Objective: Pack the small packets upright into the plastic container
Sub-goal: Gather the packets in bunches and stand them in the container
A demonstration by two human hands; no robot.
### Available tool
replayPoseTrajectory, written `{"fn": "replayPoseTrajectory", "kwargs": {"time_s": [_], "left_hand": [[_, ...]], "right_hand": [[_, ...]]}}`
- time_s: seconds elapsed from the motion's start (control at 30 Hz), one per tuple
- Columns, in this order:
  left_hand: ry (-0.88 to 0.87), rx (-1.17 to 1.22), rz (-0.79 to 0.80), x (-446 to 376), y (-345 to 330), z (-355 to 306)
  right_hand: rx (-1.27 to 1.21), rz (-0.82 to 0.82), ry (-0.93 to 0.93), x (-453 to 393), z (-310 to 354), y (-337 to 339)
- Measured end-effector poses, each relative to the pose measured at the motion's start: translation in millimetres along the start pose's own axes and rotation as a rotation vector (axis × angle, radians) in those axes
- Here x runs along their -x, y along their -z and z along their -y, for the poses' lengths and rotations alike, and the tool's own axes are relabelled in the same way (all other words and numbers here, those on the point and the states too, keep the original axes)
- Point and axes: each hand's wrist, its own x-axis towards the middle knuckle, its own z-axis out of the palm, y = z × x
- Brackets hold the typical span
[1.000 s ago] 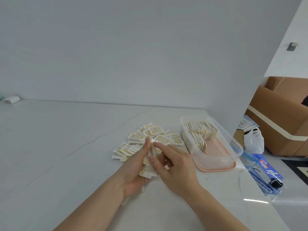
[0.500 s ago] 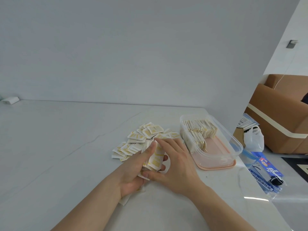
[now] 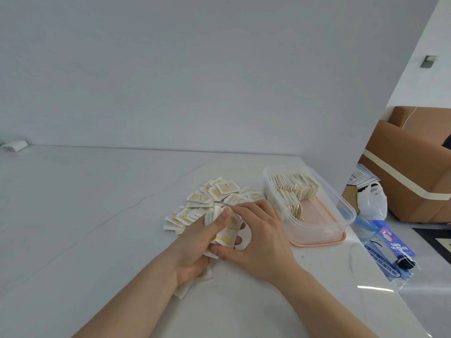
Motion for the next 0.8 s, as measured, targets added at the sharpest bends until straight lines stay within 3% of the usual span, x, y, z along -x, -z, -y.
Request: {"fn": "replayPoseTrajectory", "kwargs": {"time_s": [0.13,0.27,0.5,0.8], "left_hand": [[-0.003,-0.089,0.023,2.5,1.9,-0.2],[0.098,0.020,0.137,3.2,7.5,-1.6],[0.088,0.077,0.095,-0.9,8.7,1.6],[0.055,0.013,0.142,-0.9,8.8,5.2]], "right_hand": [[-0.023,0.023,0.040,-0.1,0.2,1.3],[-0.073,0.001,0.072,-0.4,1.1,1.5],[0.004,0.020,0.134,-3.1,1.1,3.2],[-0.029,0.199,0.117,0.8,1.3,-0.8]]}}
